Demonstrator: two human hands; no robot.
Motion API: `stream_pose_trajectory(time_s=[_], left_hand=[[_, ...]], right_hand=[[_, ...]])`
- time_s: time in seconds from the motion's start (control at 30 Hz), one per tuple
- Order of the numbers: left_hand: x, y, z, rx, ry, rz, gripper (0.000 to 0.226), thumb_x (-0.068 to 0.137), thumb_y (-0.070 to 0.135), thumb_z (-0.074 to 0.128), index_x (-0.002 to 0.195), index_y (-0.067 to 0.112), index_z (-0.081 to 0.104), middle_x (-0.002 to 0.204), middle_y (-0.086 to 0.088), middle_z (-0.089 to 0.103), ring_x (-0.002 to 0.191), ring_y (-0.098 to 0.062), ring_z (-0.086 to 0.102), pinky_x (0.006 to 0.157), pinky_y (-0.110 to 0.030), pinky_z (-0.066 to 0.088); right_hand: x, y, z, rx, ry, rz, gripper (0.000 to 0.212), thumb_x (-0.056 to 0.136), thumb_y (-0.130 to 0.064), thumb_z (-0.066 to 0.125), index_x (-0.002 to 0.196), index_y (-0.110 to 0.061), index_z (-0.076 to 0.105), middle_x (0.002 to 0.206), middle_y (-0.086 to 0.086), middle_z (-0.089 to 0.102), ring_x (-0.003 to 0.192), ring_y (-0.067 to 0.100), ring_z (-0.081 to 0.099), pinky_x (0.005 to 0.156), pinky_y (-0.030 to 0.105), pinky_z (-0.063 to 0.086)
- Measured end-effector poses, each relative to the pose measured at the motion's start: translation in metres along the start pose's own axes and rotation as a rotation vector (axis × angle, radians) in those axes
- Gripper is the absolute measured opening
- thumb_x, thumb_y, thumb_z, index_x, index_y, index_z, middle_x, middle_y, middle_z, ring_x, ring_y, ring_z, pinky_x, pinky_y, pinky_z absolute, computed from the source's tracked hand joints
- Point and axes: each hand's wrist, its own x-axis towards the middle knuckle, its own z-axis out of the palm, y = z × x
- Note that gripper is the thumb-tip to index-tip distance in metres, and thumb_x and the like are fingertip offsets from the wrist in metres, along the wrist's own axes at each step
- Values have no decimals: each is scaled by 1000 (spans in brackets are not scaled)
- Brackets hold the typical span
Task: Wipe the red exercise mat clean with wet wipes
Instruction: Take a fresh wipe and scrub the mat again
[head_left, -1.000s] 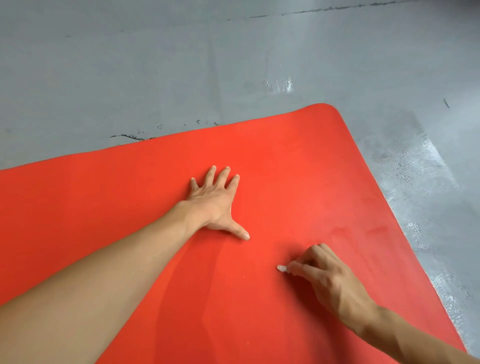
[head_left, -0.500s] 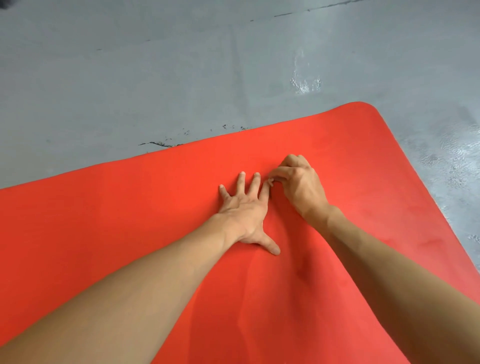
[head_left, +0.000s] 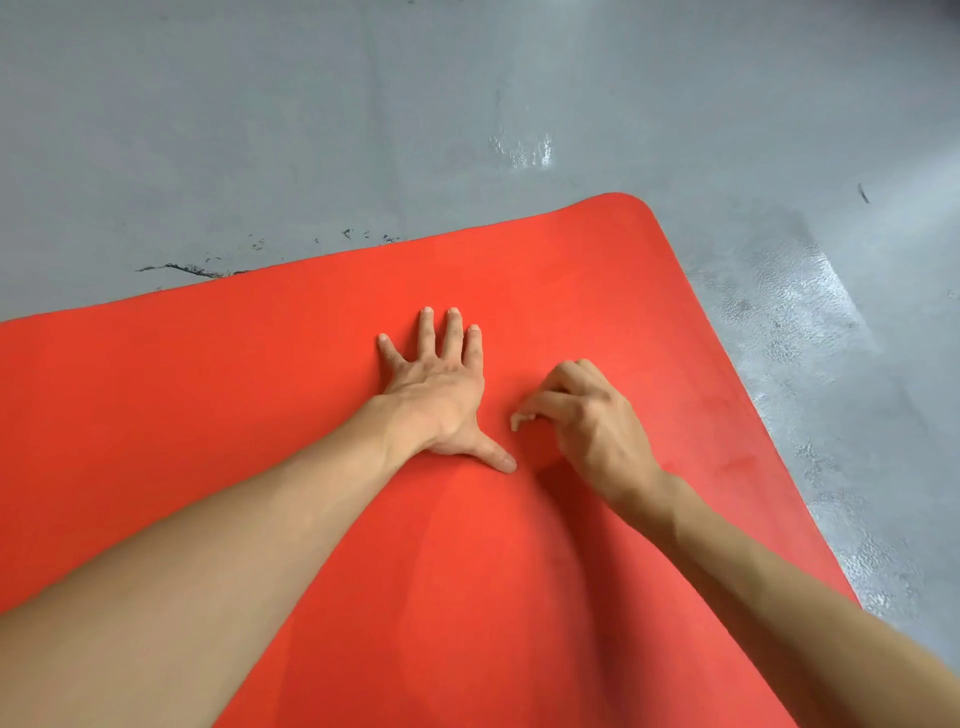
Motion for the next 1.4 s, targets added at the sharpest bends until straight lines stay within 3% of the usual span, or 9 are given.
stream_pose_trajectory(time_s=[0.2,0.37,0.53,0.67,0.87,1.0,1.13,1.23,1.4], left_hand=[[-2,-1,-3,3,-10,14,167,53,94,72,161,10,-23,167,-14,-34,152,-44,-32,115,-82,4],[-2,-4,0,-11,17,15,166,52,94,72,161,14,-24,168,-12,-33,152,-42,-32,116,-81,3],[-2,-9,11,-46,87,62,155,52,100,63,162,34,-23,168,-1,-34,152,-40,-36,116,-81,-1],[2,0,15,-48,136,34,144,52,108,46,161,40,-21,168,1,-34,150,-41,-38,112,-84,-6],[1,7,12,2,115,-13,145,53,109,43,162,37,-20,170,-1,-30,153,-43,-32,113,-84,0],[0,12,6,139,176,25,143,59,108,38,165,26,-14,172,-9,-23,154,-42,-29,116,-81,3],[1,3,18,134,216,188,116,70,103,25,160,45,-21,170,-6,-30,153,-38,-33,117,-80,1],[2,2,23,145,215,214,107,72,101,19,158,51,-22,169,-6,-31,154,-38,-31,116,-80,-2],[3,1,23,169,225,203,106,73,101,14,157,50,-24,169,-6,-32,153,-38,-33,116,-80,-3]], right_hand=[[94,17,19,-30,145,135,25,92,-11,65,89,-29,82,87,-3,61,85,23,56,71,39,50],[2,20,-5,14,73,42,36,100,-11,53,107,-32,80,90,-8,58,82,14,50,76,24,43],[-82,14,-24,-23,56,47,35,100,-10,54,106,-34,78,96,-11,60,83,11,53,75,25,47],[-17,27,-25,-24,19,-3,34,97,-19,46,91,-31,77,91,-6,58,84,18,55,78,36,48],[88,49,-6,-69,120,165,33,86,-11,55,87,-31,82,90,-3,63,88,23,59,74,32,48],[33,49,-15,-10,119,118,34,94,-16,51,99,-29,82,91,-4,62,85,22,58,76,36,51],[-69,48,-32,-23,112,136,42,92,6,62,107,-29,80,99,-6,63,88,19,58,78,36,51],[-121,39,-44,-55,132,159,36,98,-5,53,106,-28,80,101,-7,65,88,18,60,76,36,51],[-38,49,-40,-36,105,115,32,89,-13,48,88,-28,77,95,-6,62,87,18,56,73,40,51]])
